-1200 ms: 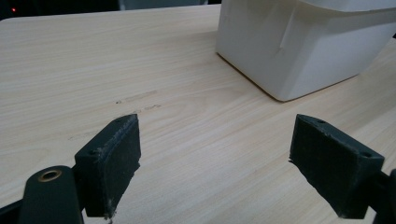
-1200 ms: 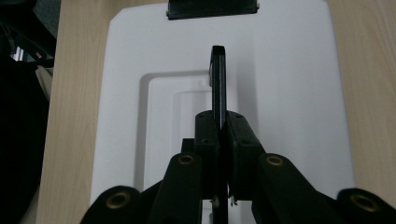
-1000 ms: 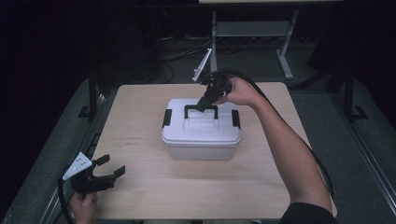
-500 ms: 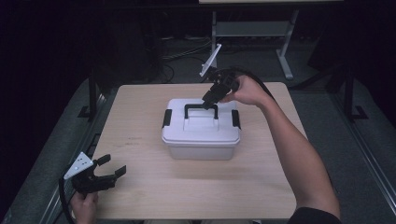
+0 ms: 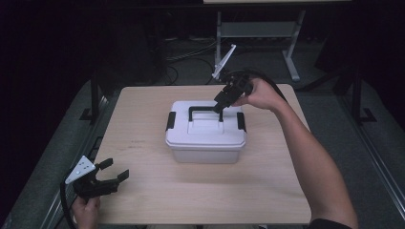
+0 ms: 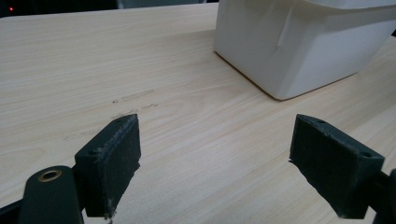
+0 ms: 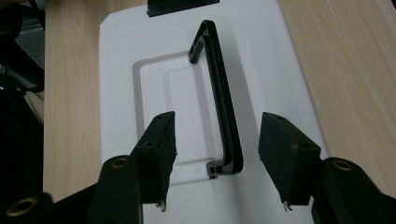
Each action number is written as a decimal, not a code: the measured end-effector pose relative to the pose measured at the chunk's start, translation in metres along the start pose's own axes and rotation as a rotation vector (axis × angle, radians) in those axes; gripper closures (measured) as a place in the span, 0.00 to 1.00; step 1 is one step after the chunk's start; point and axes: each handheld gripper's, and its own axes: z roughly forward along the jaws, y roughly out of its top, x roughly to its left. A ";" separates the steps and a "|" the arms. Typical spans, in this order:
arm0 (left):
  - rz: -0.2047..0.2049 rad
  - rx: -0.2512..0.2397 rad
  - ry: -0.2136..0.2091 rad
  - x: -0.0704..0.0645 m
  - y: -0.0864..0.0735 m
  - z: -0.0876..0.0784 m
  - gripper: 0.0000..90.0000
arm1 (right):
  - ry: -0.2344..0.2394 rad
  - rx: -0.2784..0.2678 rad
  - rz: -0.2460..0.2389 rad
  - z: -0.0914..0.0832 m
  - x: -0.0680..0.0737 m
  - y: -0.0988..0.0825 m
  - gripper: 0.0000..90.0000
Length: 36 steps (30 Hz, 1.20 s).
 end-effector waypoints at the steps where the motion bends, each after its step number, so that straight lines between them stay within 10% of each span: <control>1: -0.003 -0.001 0.000 0.000 0.000 0.000 0.17 | -0.001 -0.002 0.002 -0.001 0.000 -0.002 0.48; 36: -0.004 0.000 0.003 -0.003 -0.001 0.001 0.17 | -0.055 -0.060 0.108 -0.025 0.009 -0.066 0.43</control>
